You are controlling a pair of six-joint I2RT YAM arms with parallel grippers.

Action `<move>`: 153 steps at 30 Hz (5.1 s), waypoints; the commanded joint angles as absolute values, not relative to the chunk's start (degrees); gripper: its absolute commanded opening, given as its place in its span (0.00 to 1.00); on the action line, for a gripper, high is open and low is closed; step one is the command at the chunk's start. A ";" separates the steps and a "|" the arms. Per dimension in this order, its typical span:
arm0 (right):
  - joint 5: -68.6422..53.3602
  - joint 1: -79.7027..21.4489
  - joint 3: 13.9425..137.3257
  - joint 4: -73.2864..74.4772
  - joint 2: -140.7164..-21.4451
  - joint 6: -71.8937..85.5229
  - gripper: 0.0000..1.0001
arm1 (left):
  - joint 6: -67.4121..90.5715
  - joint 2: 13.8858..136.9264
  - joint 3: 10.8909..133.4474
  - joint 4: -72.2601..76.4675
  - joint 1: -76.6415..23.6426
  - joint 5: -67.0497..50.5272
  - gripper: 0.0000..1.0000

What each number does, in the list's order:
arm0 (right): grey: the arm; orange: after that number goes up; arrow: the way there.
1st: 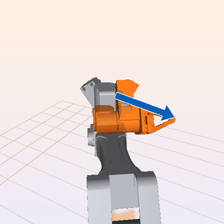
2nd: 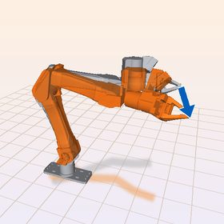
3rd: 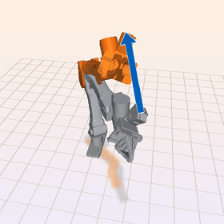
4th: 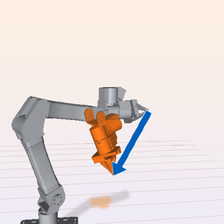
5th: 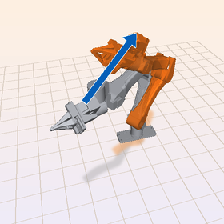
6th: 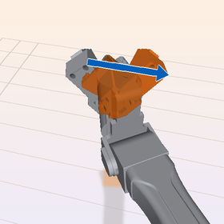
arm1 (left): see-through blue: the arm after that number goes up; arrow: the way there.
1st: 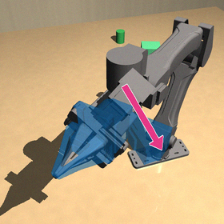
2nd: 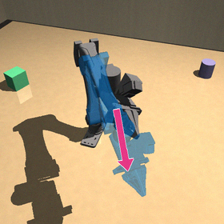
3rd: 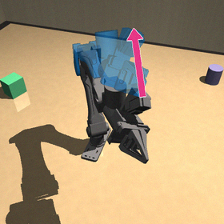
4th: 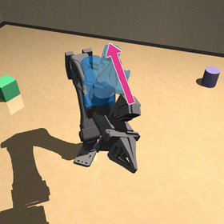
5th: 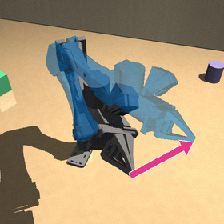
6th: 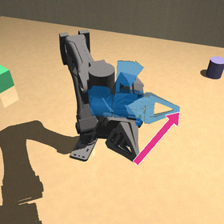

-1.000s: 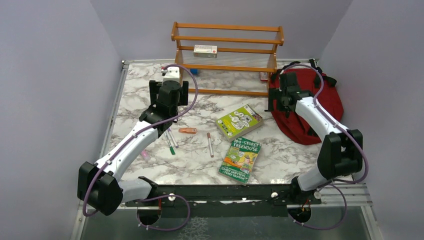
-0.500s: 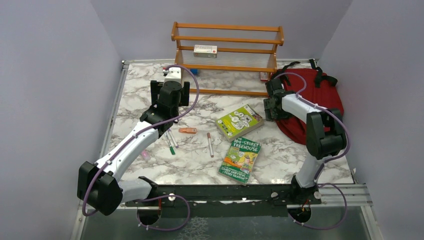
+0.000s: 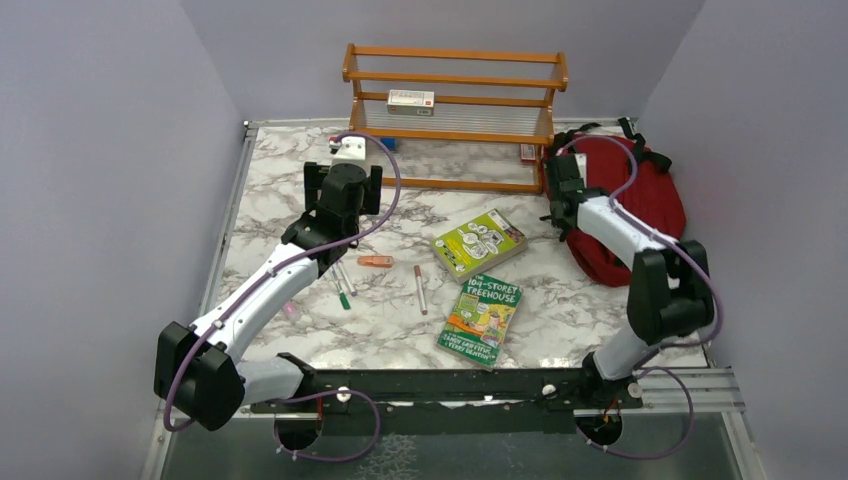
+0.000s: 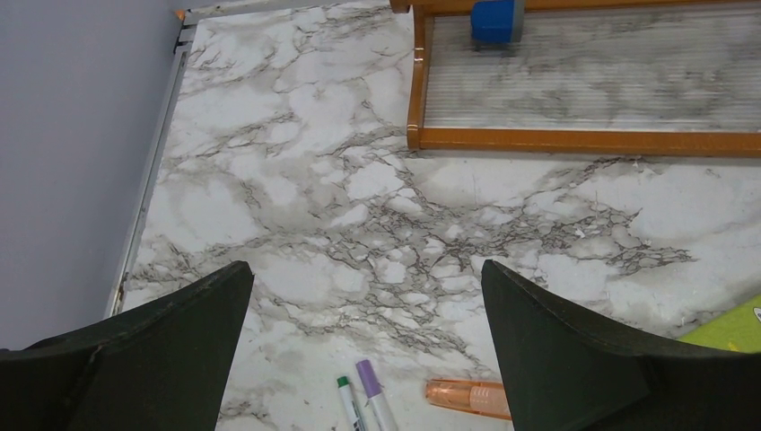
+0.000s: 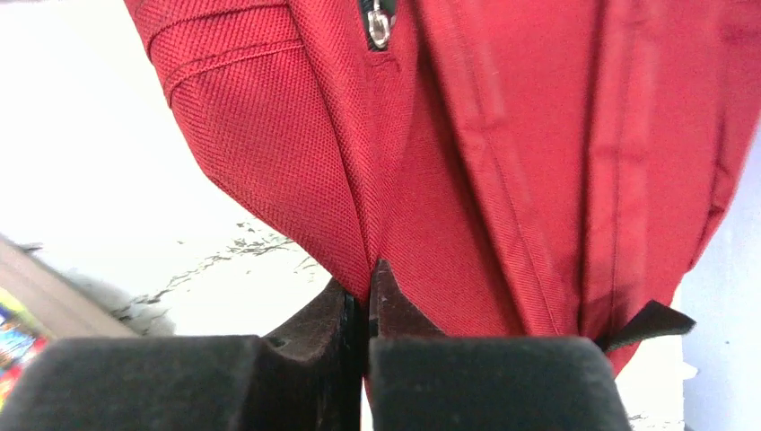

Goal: Pack the student bag
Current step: Pick up the student bag at the center of the board, then place the student bag at the center of the board, then adjust the student bag at the center of the board.

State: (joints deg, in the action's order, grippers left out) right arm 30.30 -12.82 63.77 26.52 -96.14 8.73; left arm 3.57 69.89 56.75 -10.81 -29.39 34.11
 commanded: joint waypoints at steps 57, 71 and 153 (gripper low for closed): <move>-41.07 -29.38 74.31 -16.61 -69.52 51.01 0.01 | 17.58 57.47 52.73 -9.93 -30.06 23.58 0.99; -13.59 -34.72 56.44 -5.10 -61.99 44.56 0.01 | 15.57 57.47 52.19 -10.89 -29.88 25.09 0.99; -34.01 4.01 43.96 1.80 -90.24 21.94 0.37 | 35.82 91.07 50.06 3.32 -36.22 -8.71 0.46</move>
